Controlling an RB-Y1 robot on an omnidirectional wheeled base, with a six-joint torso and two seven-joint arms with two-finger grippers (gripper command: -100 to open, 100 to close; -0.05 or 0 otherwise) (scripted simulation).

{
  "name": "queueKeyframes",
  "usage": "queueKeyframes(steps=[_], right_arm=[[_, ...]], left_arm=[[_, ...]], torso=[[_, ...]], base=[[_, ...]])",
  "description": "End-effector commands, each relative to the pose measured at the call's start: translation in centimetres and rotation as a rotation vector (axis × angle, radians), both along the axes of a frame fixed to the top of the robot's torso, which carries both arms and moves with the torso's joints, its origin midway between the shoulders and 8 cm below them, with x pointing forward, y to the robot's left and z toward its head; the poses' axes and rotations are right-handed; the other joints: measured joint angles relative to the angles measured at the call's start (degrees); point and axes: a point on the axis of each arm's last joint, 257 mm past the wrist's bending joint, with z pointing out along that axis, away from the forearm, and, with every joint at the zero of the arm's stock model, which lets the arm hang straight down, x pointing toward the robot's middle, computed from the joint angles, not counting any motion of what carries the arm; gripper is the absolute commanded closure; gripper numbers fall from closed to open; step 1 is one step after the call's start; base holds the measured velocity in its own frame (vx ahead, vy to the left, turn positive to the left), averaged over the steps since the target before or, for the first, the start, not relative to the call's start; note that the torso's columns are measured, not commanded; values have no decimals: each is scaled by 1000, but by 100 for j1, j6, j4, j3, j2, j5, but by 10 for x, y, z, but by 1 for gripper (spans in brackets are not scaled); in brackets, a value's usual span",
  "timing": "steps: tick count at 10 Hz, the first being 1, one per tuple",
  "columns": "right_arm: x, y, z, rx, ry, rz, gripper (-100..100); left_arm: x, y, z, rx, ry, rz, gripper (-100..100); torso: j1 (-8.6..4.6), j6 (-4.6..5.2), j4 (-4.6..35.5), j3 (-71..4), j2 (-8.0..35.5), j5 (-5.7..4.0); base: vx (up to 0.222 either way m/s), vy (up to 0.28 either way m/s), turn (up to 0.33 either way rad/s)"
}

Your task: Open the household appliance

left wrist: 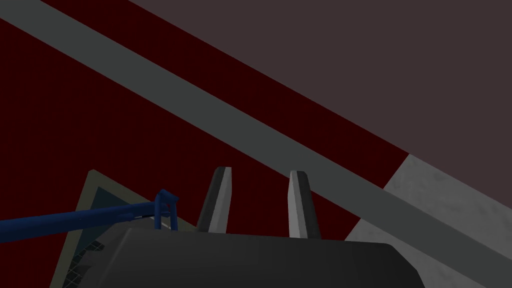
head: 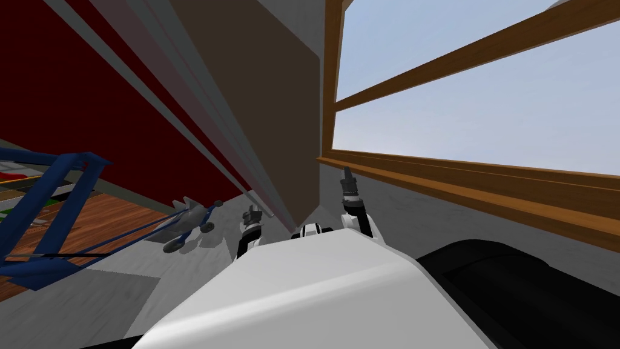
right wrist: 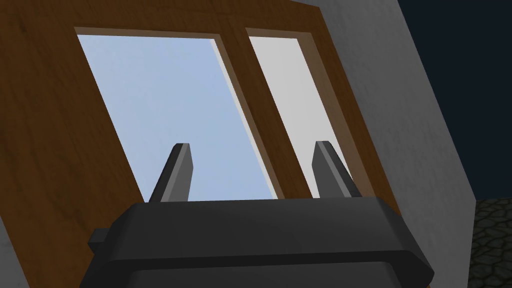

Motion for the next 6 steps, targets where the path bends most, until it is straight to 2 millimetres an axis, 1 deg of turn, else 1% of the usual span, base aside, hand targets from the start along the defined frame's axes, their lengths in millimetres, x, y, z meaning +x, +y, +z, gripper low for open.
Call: queueKeyframes(steps=[1, 4, 6], right_arm=[[0, 0, 0, 0, 0, 0, 0], [0, 0, 0, 0, 0, 0, 0], [0, 0, 0, 0, 0, 0, 0]], left_arm=[[0, 2, -17, -27, 26, 7, -100], [-7, -1, -38, -94, 31, 36, -100], [-10, -8, -49, -142, 31, 54, -100]], torso=[[11, 9, -3, 0, -7, 7], [-4, 0, 2, -1, -4, -2], [-19, -10, 19, 11, 26, -18]], base=[[4, -8, 14], [17, -24, 34], [34, -22, -2]])
